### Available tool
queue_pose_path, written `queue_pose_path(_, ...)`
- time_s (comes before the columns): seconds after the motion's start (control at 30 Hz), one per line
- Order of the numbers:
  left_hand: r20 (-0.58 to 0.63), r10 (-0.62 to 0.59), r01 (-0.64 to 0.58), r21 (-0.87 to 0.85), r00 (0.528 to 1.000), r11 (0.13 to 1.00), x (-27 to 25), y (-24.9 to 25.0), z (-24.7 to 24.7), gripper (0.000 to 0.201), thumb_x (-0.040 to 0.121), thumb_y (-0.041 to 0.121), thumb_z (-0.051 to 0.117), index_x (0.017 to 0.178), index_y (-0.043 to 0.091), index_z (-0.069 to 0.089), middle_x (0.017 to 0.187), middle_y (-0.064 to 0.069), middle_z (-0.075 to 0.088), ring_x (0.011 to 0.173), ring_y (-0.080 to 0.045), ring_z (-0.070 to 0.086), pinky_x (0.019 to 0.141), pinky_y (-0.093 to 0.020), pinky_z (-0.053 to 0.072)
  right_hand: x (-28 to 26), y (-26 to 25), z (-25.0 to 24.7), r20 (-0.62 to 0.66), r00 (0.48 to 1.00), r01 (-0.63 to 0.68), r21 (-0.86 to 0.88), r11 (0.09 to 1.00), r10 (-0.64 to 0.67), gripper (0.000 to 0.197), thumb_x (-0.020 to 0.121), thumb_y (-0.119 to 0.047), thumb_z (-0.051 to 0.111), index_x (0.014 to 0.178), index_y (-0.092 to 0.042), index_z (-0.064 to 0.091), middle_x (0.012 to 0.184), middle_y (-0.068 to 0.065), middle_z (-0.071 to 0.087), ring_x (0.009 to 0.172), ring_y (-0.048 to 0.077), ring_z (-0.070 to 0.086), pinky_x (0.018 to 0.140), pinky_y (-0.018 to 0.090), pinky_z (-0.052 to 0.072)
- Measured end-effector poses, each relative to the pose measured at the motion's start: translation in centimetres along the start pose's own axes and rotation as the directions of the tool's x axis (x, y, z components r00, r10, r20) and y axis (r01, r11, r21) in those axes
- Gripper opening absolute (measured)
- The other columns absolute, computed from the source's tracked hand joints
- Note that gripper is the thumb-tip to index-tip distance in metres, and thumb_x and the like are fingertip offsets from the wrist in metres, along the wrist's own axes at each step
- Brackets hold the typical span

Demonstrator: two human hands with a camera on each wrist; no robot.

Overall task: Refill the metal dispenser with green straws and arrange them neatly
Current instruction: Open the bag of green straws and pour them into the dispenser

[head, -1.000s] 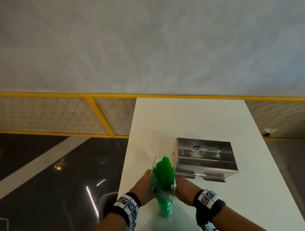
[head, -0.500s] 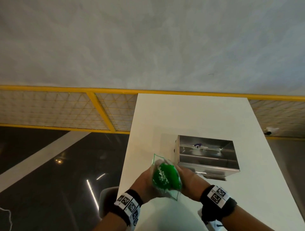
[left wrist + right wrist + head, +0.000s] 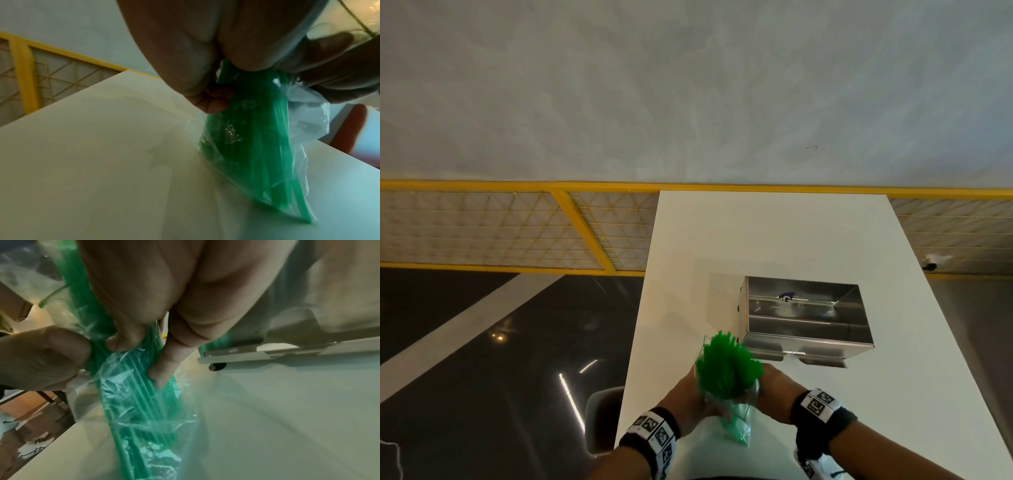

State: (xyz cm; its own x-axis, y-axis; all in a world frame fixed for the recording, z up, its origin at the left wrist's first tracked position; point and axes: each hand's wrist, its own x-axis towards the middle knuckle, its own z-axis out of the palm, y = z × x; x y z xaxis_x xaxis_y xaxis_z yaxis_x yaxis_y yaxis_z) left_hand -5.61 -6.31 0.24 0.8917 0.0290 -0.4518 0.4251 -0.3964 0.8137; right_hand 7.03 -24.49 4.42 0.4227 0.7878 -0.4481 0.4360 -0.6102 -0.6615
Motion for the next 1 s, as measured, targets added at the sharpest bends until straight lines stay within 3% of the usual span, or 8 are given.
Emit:
queue_pose_path(0.13, -0.071, 0.097, -0.099, -0.027, 0.993, 0.995, -0.6, 0.9, 0.1, 0.084, 0.08, 0.053, 0.081, 0.147, 0.035, 0.034, 0.129, 0.004, 0.06, 0.113, -0.013, 0.066, 0.093, -0.038, 0.059, -0.8, 0.4, 0.0, -0.045, 0.999, 0.018, 0.006, 1.0, -0.018, 0.036, 0.097, -0.031, 0.066, 0.13, -0.017, 0.065, 0.119, -0.007, 0.059, 0.107, 0.004, 0.052, 0.083, -0.004, 0.033)
queue_pose_path(0.33, 0.001, 0.191, -0.182, 0.312, 0.982, 0.932, 0.2, 0.9, -0.2, 0.087, 0.101, 0.046, 0.056, 0.163, 0.012, 0.006, 0.148, 0.004, 0.038, 0.116, -0.023, 0.061, 0.098, -0.016, 0.043, -0.9, 0.7, 0.2, -0.076, 0.997, -0.019, 0.013, 1.0, 0.02, 0.038, 0.095, -0.033, 0.069, 0.131, -0.025, 0.063, 0.122, -0.005, 0.063, 0.106, 0.006, 0.058, 0.088, 0.007, 0.044)
queue_pose_path(0.47, 0.038, 0.21, -0.201, 0.502, 0.977, 0.841, 0.6, 0.3, 0.4, 0.089, 0.084, 0.086, 0.036, 0.15, 0.027, 0.042, 0.148, -0.002, 0.043, 0.132, -0.027, 0.041, 0.114, -0.04, 0.036, -1.0, -0.1, 0.4, -0.015, 0.999, -0.03, 0.007, 1.0, 0.03, 0.034, 0.096, -0.027, 0.067, 0.129, -0.022, 0.063, 0.115, -0.012, 0.058, 0.105, 0.004, 0.056, 0.092, 0.014, 0.047)
queue_pose_path(0.6, -0.036, 0.065, -0.054, 0.249, 0.997, 0.967, 1.0, -0.7, 1.1, 0.132, 0.043, 0.079, 0.083, 0.155, 0.045, 0.02, 0.159, 0.006, 0.028, 0.143, -0.016, 0.023, 0.126, -0.045, 0.016, -1.2, -0.8, 1.0, -0.034, 0.999, -0.033, 0.086, 0.996, 0.036, 0.036, 0.093, -0.03, 0.071, 0.127, -0.023, 0.065, 0.117, -0.014, 0.061, 0.106, 0.001, 0.058, 0.094, 0.01, 0.046)
queue_pose_path(0.7, -0.081, 0.12, -0.113, 0.084, 0.989, 0.99, 1.2, -0.4, 1.2, 0.071, 0.06, 0.052, 0.09, 0.122, 0.038, 0.057, 0.124, 0.007, 0.068, 0.113, -0.009, 0.064, 0.1, -0.039, 0.055, -1.2, -1.3, 1.6, -0.078, 0.997, -0.011, 0.131, 0.991, 0.021, 0.028, 0.094, -0.022, 0.071, 0.121, -0.023, 0.068, 0.107, -0.016, 0.063, 0.094, -0.015, 0.06, 0.092, 0.021, 0.054)
queue_pose_path(0.8, -0.227, 0.156, -0.162, -0.011, 0.961, 0.987, 0.1, 1.3, 0.2, 0.033, 0.072, 0.047, 0.088, 0.097, 0.033, 0.072, 0.092, 0.01, 0.074, 0.089, -0.006, 0.071, 0.076, -0.029, 0.062, -1.4, -3.0, 0.5, -0.134, 0.981, 0.139, -0.003, 0.99, -0.138, 0.031, 0.092, -0.003, 0.068, 0.12, -0.013, 0.061, 0.102, -0.005, 0.068, 0.088, -0.013, 0.066, 0.081, 0.018, 0.055)
queue_pose_path(0.87, -0.295, 0.201, -0.224, -0.049, 0.934, 0.973, -0.3, 2.2, -0.5, 0.013, 0.08, 0.035, 0.086, 0.081, 0.03, 0.075, 0.083, 0.011, 0.075, 0.079, -0.005, 0.072, 0.069, -0.023, 0.061, -1.4, -3.9, -0.4, -0.283, 0.939, 0.2, -0.012, 0.98, -0.196, 0.035, 0.09, -0.021, 0.07, 0.121, -0.006, 0.064, 0.11, -0.002, 0.069, 0.097, -0.006, 0.067, 0.087, 0.018, 0.054)
queue_pose_path(1.0, -0.336, 0.189, -0.238, -0.108, 0.922, 0.965, -1.2, 2.7, -1.9, 0.015, 0.087, 0.029, 0.082, 0.078, 0.019, 0.075, 0.078, -0.008, 0.073, 0.074, -0.024, 0.072, 0.066, -0.047, 0.063, -1.2, -5.7, -2.2, -0.203, 0.947, 0.284, 0.178, 0.942, -0.248, 0.047, 0.086, -0.049, 0.071, 0.126, -0.025, 0.066, 0.124, -0.012, 0.065, 0.11, -0.002, 0.061, 0.093, 0.019, 0.053)
